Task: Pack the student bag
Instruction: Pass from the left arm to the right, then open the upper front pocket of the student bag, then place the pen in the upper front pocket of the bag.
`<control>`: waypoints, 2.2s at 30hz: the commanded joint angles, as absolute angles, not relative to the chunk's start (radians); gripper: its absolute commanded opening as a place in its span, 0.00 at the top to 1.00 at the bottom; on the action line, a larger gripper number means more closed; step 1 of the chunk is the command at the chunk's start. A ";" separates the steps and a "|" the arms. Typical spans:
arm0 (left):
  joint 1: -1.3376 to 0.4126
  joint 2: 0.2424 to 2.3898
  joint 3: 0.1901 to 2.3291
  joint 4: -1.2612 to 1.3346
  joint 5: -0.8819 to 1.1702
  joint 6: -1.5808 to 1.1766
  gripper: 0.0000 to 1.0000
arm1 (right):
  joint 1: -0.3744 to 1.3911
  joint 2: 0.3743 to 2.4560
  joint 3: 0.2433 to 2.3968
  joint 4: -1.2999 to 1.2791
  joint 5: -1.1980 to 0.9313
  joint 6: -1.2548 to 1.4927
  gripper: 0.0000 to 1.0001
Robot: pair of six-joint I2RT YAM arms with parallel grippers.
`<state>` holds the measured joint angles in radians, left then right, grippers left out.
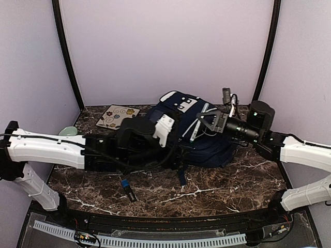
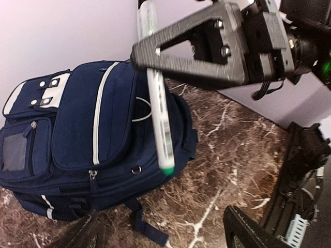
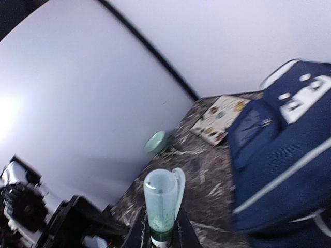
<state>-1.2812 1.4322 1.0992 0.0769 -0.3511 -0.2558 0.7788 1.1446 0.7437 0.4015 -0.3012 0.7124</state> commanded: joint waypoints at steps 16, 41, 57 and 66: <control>-1.034 2.157 1.947 -0.328 -0.375 0.053 0.21 | 0.273 1.219 0.504 0.741 -0.238 0.988 1.00; -1.011 2.067 1.933 -0.208 -0.252 0.055 1.00 | 0.502 1.688 0.843 0.707 -0.131 0.951 0.55; -0.999 2.067 1.904 -0.225 -0.236 0.003 1.00 | 0.511 1.476 1.083 -0.155 0.169 0.427 0.00; -0.998 2.066 1.916 -0.261 -0.217 0.000 0.98 | 0.509 1.369 1.105 -0.205 0.177 0.298 0.00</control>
